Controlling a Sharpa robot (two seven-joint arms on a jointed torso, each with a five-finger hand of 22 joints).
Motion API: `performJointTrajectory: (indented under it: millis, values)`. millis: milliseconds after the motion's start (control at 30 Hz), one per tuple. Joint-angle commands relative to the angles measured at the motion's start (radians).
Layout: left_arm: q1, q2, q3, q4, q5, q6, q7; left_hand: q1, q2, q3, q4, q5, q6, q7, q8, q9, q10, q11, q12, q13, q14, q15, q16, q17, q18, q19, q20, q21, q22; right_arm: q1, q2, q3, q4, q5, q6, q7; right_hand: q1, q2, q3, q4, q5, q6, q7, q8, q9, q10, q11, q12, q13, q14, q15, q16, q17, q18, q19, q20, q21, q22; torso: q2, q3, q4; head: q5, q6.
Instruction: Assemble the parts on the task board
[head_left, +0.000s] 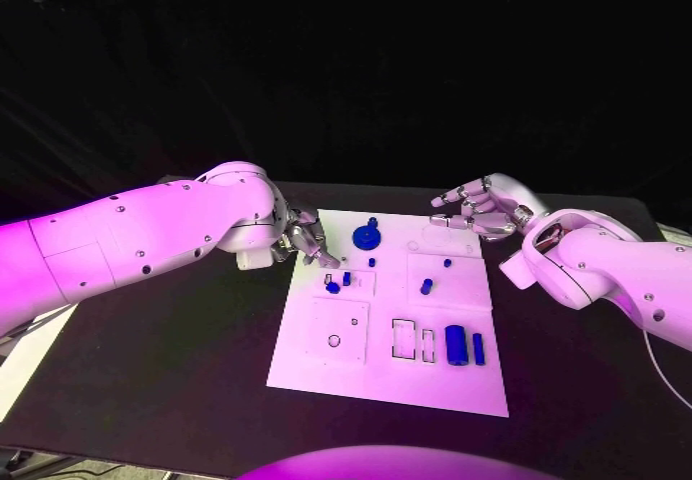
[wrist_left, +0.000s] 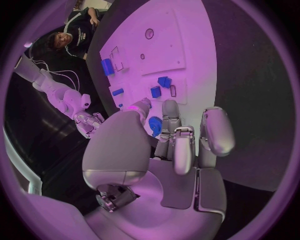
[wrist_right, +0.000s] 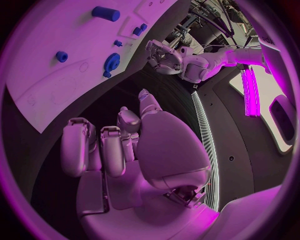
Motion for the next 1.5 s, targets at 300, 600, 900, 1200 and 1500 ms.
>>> performJointTrajectory:
  millis: [300,600,900,1200,1500]
  values:
    - [-0.030,-0.071,-0.003,0.153,-0.259,-0.093,-0.005,-0.054,0.018,-0.251,0.004,-0.029,0.044,-0.017,0.014,-0.020,0.062,-0.016,0.028,-0.001,0.100,-0.012,0.006,0.251,0.007,0.063,-0.003,0.035,0.159,-0.001,-0.003,0.000,0.000,-0.005,0.012,0.004,-0.008,0.005,-0.007,0.001,0.007,0.005,0.000,-0.004,0.000,-0.006,-0.002,0.003,-0.001,0.079,-0.009,-0.006,0.160,0.015,-0.005,-0.003,-0.006,0.000,0.001,-0.0008,0.0018,-0.001,0.007]
    - [-0.046,-0.048,-0.008,0.163,-0.316,0.034,-0.134,-0.092,0.047,-0.342,0.007,-0.083,0.102,-0.042,0.042,-0.024,0.206,-0.041,0.221,0.212,0.104,-0.029,0.015,0.263,-0.020,0.087,-0.021,0.192,0.207,-0.002,0.000,0.000,-0.001,-0.007,0.014,0.004,-0.008,0.005,-0.007,0.001,0.007,0.005,0.000,-0.004,0.000,-0.006,-0.002,0.003,-0.001,0.079,-0.009,-0.006,0.160,0.015,-0.005,-0.003,-0.006,0.000,0.002,0.0004,-0.0010,0.005,0.007]
    - [-0.053,-0.004,-0.009,0.126,-0.322,0.044,-0.167,-0.084,0.073,-0.336,0.005,-0.082,0.111,-0.047,0.047,-0.023,0.222,-0.046,0.246,0.240,0.104,-0.033,0.015,0.263,-0.025,0.090,-0.025,0.224,0.217,-0.002,0.000,0.000,-0.001,-0.009,0.014,0.004,-0.008,0.005,-0.007,0.001,0.007,0.005,0.000,-0.004,0.000,-0.006,-0.002,0.003,-0.001,0.079,-0.009,-0.006,0.160,0.015,-0.005,-0.003,-0.006,0.000,0.003,-0.0003,-0.0004,0.005,0.008]
    - [-0.054,0.042,-0.009,0.095,-0.300,0.071,-0.175,-0.072,0.093,-0.326,0.004,-0.079,0.118,-0.050,0.052,-0.023,0.234,-0.049,0.264,0.261,0.104,-0.036,0.015,0.263,-0.028,0.092,-0.028,0.243,0.224,-0.002,0.002,0.000,0.000,-0.010,0.014,0.004,-0.008,0.005,-0.007,0.001,0.007,0.005,0.000,-0.004,0.000,-0.006,-0.002,0.003,-0.001,0.079,-0.009,-0.006,0.160,0.015,-0.005,-0.003,-0.006,0.000,0.003,-0.0009,-0.0006,0.005,0.005]
    - [-0.054,0.066,-0.009,0.068,-0.289,0.117,-0.181,-0.069,0.101,-0.323,0.003,-0.079,0.121,-0.052,0.055,-0.022,0.239,-0.051,0.272,0.270,0.104,-0.037,0.015,0.263,-0.030,0.093,-0.029,0.255,0.227,-0.002,0.002,0.000,0.000,-0.010,0.014,0.004,-0.008,0.005,-0.007,0.001,0.007,0.005,0.000,-0.004,0.000,-0.006,-0.002,0.003,-0.001,0.079,-0.009,-0.006,0.160,0.015,-0.005,-0.003,-0.006,0.000,0.001,0.0000,0.0006,0.003,0.004]
